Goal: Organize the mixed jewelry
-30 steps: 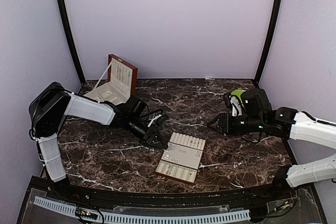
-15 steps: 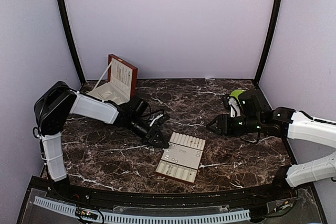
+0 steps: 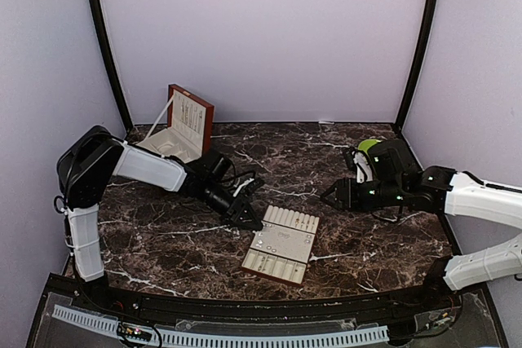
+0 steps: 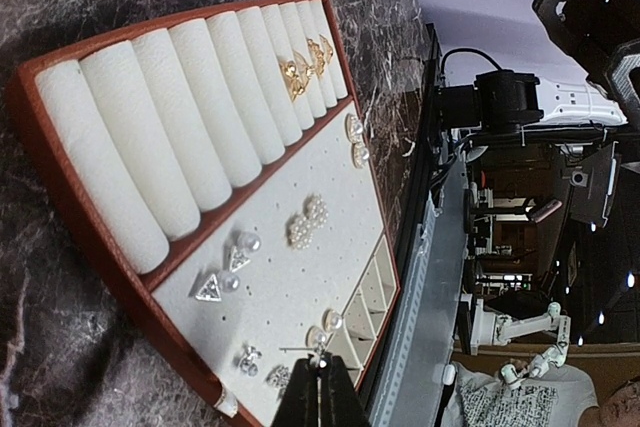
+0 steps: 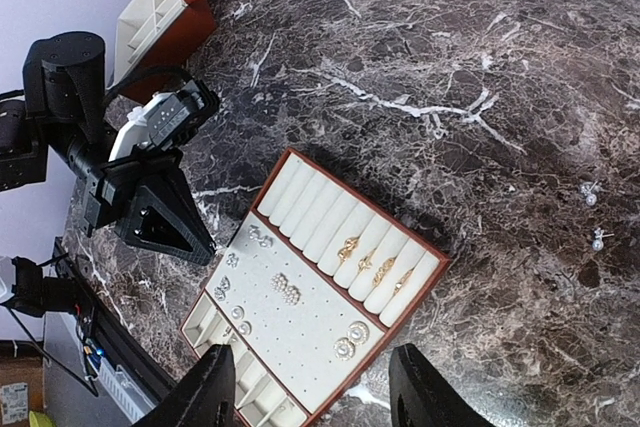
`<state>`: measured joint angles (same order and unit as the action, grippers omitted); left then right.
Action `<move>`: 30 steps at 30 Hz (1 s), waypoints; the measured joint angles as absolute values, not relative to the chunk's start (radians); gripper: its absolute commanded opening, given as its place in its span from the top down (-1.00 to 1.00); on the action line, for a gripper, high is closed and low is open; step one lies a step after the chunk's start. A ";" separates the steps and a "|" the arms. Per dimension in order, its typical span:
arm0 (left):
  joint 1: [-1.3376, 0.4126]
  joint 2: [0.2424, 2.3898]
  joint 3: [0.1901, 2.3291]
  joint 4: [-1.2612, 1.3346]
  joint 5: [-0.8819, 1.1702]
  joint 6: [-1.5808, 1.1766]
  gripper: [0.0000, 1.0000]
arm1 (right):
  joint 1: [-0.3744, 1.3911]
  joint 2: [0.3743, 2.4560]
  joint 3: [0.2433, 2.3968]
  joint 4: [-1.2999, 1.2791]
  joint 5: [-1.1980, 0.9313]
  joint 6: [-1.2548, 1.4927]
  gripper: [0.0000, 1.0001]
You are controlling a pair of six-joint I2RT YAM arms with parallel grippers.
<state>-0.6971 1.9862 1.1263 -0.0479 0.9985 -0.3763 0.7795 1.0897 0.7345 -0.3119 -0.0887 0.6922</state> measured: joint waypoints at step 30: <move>-0.696 2.020 1.159 -0.061 0.999 -0.368 1.00 | 0.780 1.077 0.735 -0.315 -0.078 0.693 -0.07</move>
